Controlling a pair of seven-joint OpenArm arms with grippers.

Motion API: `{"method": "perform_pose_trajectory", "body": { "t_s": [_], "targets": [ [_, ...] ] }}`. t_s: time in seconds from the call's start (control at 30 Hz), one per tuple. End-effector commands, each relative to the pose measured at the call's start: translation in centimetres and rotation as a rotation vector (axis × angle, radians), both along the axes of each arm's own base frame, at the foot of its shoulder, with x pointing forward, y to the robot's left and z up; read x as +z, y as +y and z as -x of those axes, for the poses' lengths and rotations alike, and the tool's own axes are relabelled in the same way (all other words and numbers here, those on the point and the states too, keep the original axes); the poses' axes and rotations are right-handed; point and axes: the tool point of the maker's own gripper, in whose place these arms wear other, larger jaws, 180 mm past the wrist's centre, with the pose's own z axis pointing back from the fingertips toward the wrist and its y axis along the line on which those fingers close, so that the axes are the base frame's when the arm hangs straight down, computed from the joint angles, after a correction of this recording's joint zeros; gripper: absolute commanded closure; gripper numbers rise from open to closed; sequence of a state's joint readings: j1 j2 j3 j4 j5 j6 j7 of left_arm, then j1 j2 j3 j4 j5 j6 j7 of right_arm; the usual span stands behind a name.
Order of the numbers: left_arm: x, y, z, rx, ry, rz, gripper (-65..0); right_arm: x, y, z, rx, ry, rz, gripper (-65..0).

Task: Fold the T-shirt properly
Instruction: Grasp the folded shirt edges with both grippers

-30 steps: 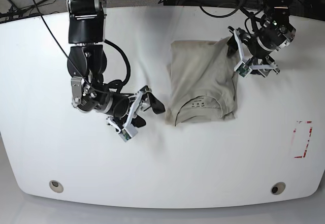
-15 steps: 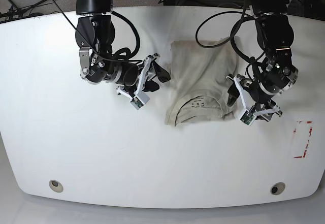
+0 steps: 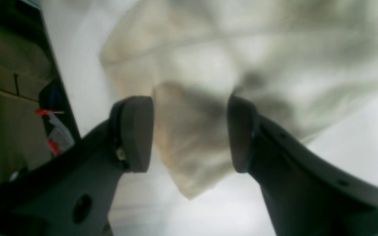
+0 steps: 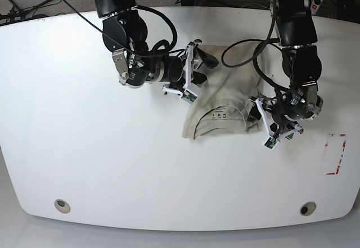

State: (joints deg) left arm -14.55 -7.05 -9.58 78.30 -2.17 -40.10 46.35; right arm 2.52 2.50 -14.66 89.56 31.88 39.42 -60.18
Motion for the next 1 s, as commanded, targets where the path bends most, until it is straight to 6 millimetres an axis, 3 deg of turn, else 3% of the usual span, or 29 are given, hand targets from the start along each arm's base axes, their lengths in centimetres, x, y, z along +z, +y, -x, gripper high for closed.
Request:
{"method": "perform_pose_trajectory", "body": {
  "t_s": [0.0, 0.2, 0.23, 0.37, 0.4, 0.63, 0.97],
  "targets": [
    [0.8, -0.2, -1.3, 0.001, -0.047, 0.045, -39.6, 0.6, 1.0, -0.5, -0.003, -0.001, -0.054, -34.9],
    [-0.8, -0.5, -1.3, 0.006, -0.008, 0.080, -36.4, -1.3, 1.2, 0.1, -0.030, 0.066, -0.078, -33.8],
    [-1.0, -0.5, -1.2, 0.007, -0.002, 0.082, -32.4, -1.6, 1.2, 0.1, -0.031, 0.077, -0.075, -32.2],
    [-1.3, -0.4, -1.2, 0.010, 0.008, 0.084, -3.6, -2.1, 1.2, 0.2, -0.042, 0.092, -0.083, -21.9],
    [-1.3, -0.4, -1.2, 0.011, 0.008, 0.083, 0.0, -2.1, 1.2, 0.2, -0.043, 0.093, -0.085, -20.8],
    [0.8, -0.2, -2.1, 0.005, -0.057, 0.070, 0.0, -2.6, 1.9, 1.7, 0.039, 0.086, -0.051, -20.8],
    [5.0, 1.4, -5.1, 0.012, -0.151, 0.033, -0.6, -2.8, 1.5, 1.7, 0.053, 0.078, -0.030, -20.6]
  ]
}}
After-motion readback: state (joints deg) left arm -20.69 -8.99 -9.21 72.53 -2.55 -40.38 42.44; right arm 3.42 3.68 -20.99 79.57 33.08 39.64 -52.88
